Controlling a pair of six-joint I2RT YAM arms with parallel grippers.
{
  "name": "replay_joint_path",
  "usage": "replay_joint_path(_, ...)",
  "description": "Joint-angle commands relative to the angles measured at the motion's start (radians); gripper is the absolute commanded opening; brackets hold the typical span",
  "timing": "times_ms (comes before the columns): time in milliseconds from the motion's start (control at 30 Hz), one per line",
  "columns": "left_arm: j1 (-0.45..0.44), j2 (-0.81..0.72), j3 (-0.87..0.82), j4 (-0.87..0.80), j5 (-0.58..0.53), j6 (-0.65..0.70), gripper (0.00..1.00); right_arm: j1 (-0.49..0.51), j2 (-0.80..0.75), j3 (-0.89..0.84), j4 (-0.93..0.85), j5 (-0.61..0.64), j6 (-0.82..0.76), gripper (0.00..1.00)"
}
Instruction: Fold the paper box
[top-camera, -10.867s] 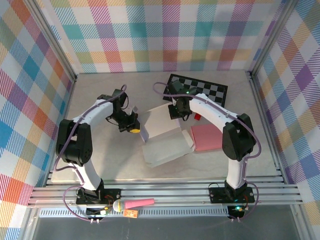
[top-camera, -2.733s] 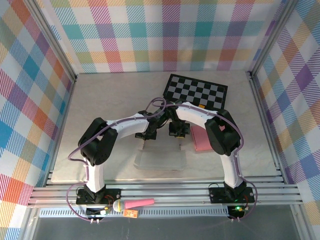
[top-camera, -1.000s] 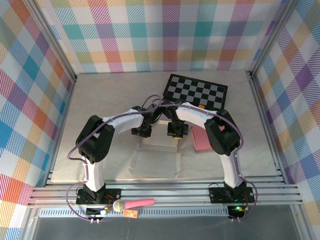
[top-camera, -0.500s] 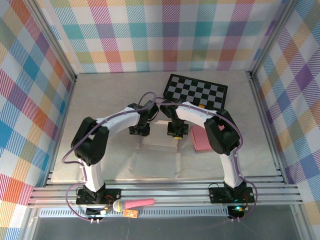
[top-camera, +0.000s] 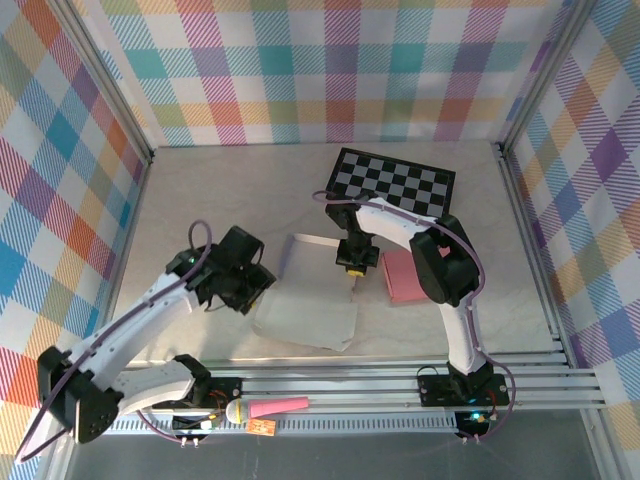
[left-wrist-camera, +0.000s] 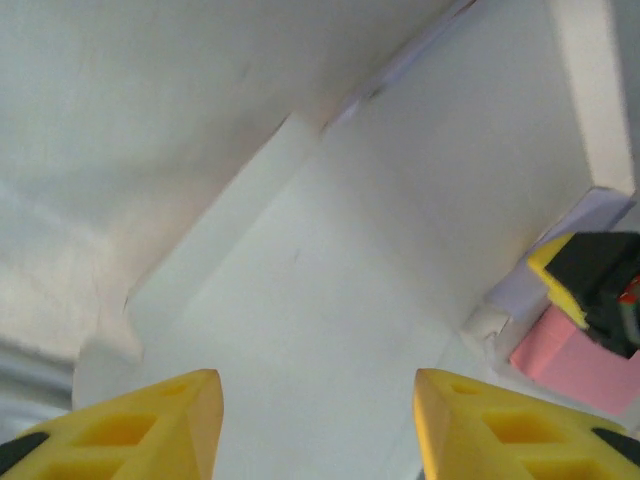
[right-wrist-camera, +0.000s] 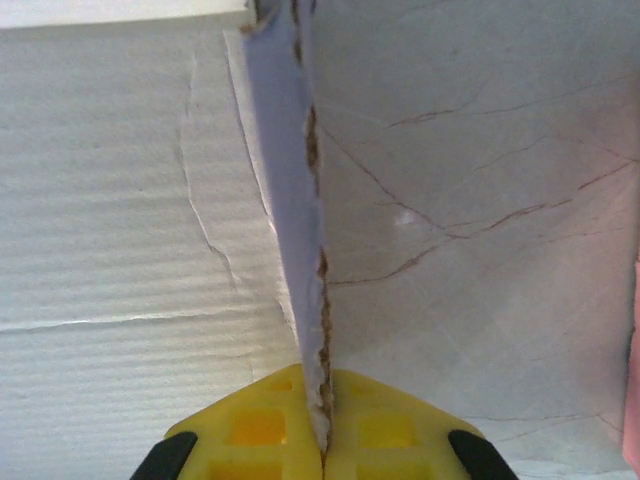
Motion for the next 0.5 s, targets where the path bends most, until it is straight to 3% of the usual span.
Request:
replay_joint_path(0, -0.056, -0.062, -0.068, 0.013, 0.058, -0.318, 0.56, -0.009, 0.041, 0.016, -0.011, -0.040, 0.052, 0.00)
replay_joint_path(333, -0.178, -0.095, -0.147, 0.013, -0.019, -0.414, 0.71, -0.011, 0.048, 0.012, -0.005, -0.066, 0.080, 0.00)
replay_joint_path(467, -0.196, -0.087, -0.221, 0.084, -0.026, -0.441, 0.73, -0.011, 0.044, 0.004, -0.002, -0.074, 0.087, 0.00)
